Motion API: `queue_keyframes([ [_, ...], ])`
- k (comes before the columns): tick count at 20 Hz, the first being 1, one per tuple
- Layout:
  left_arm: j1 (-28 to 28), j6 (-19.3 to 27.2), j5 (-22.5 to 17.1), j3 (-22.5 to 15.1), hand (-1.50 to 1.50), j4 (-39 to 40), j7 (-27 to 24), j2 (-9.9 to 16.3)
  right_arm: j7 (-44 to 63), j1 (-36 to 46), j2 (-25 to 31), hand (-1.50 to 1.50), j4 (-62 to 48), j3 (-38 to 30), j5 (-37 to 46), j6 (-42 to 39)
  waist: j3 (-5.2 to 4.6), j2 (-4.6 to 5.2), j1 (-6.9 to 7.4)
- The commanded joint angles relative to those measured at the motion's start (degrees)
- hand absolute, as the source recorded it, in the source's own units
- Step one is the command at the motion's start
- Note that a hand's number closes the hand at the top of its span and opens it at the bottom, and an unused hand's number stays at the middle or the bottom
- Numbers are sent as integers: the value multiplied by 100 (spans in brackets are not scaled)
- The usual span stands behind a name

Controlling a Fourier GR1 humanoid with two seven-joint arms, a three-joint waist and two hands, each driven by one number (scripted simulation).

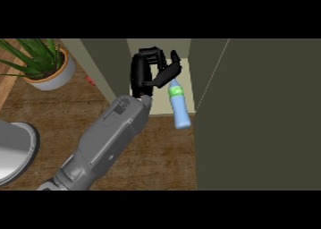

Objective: Pick up the bottled water, place it into the cabinet and close the cabinet

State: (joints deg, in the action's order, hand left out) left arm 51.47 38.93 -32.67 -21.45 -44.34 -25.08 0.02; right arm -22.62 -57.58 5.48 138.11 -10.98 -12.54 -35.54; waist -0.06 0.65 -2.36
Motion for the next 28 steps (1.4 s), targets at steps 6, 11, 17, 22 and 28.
queue_keyframes([
  [6,828,-188,240,211,150,1583,-528,39,185,29,3,-150,363,-44,-596,-105,3,22,-39],
  [11,1385,-287,458,205,-150,2357,-241,143,418,87,-78,-150,489,132,-563,47,1,40,-43],
  [17,1714,-88,537,258,-150,2930,-246,1,207,-23,0,-150,507,-33,-529,-173,2,23,-145],
  [22,1625,-677,427,551,-150,3030,-640,18,506,271,20,-150,511,-25,-654,54,-2,35,-26],
  [28,1636,-1125,199,773,-150,2595,-1102,0,658,483,124,-150,425,-102,-727,118,-2,10,19],
])
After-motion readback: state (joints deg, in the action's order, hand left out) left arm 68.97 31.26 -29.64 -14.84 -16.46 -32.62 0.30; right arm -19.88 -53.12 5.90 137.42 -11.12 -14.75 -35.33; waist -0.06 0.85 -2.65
